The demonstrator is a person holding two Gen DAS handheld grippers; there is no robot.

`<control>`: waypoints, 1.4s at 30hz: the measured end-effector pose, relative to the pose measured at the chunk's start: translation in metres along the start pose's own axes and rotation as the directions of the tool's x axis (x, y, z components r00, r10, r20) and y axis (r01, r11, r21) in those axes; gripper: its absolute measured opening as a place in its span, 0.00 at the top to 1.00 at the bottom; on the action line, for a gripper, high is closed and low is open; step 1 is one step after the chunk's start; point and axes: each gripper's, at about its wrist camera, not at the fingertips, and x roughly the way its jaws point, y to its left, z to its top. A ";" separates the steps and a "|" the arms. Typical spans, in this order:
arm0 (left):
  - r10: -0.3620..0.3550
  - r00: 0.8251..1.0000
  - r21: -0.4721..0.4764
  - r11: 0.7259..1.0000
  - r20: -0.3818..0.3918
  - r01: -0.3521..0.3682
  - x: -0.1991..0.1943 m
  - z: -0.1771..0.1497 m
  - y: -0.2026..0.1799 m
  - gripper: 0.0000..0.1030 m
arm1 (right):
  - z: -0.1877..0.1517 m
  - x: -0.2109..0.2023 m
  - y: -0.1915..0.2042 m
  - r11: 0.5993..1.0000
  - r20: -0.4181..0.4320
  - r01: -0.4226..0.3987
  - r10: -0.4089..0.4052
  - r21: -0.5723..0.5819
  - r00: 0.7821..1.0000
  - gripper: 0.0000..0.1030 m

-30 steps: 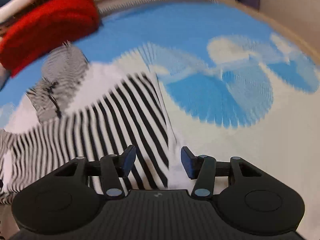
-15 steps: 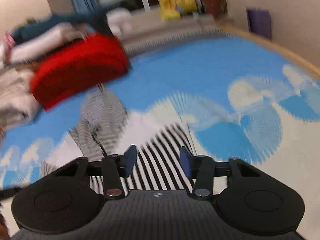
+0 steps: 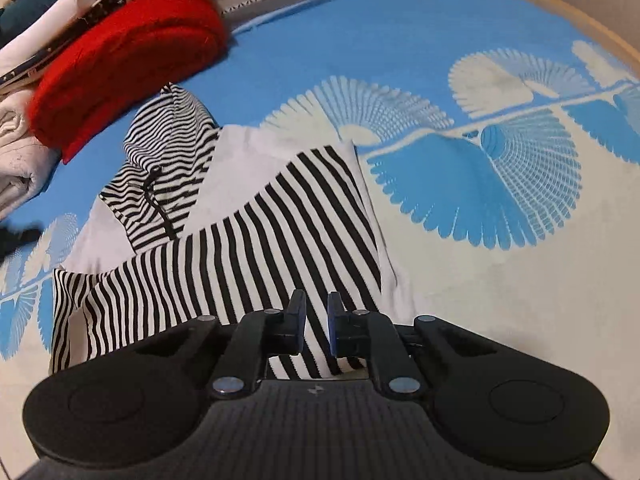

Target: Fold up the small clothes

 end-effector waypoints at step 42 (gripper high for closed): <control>-0.330 0.880 0.393 0.800 -0.342 0.453 -0.159 -0.221 -0.063 0.97 | 0.015 -0.013 -0.004 0.993 0.050 -0.023 0.018 0.115 0.999 0.89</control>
